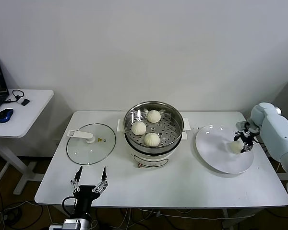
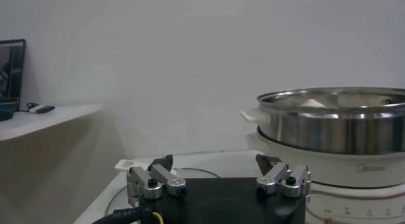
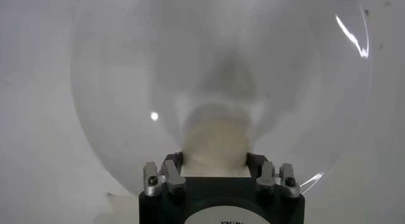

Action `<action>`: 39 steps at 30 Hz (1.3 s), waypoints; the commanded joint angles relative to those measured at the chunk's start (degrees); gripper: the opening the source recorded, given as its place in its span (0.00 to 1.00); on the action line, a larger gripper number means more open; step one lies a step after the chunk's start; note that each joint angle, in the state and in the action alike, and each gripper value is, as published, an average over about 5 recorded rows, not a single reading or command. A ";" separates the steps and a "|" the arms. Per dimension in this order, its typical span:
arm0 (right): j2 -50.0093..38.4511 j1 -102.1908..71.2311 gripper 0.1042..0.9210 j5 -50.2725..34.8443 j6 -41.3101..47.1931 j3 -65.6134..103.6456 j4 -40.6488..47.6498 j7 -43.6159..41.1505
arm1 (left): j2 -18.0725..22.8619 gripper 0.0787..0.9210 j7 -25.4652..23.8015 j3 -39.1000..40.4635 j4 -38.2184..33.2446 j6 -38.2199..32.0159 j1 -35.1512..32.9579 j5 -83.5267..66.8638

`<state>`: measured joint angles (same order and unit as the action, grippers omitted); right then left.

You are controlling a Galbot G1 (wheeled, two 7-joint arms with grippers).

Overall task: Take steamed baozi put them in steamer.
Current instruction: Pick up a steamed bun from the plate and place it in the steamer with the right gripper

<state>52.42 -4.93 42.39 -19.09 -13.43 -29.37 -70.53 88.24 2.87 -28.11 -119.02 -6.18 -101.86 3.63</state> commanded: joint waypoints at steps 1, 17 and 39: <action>-0.47 0.28 0.69 -1.19 0.15 -0.79 -1.05 -0.51 | 0.06 0.88 0.04 -0.01 -0.11 0.02 0.03 0.01; -8.46 13.86 0.69 -32.07 11.47 -26.65 -20.05 -4.56 | 0.47 0.88 0.01 0.17 -0.19 -0.26 0.11 0.00; -2.31 40.40 0.70 -55.29 19.32 -50.72 -29.25 -5.38 | 1.01 0.88 0.20 3.11 0.44 -0.41 0.46 2.03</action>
<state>46.51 23.87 -1.52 -4.26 -52.95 -54.42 -75.68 89.16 3.04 -25.72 -118.62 -6.77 -101.65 5.14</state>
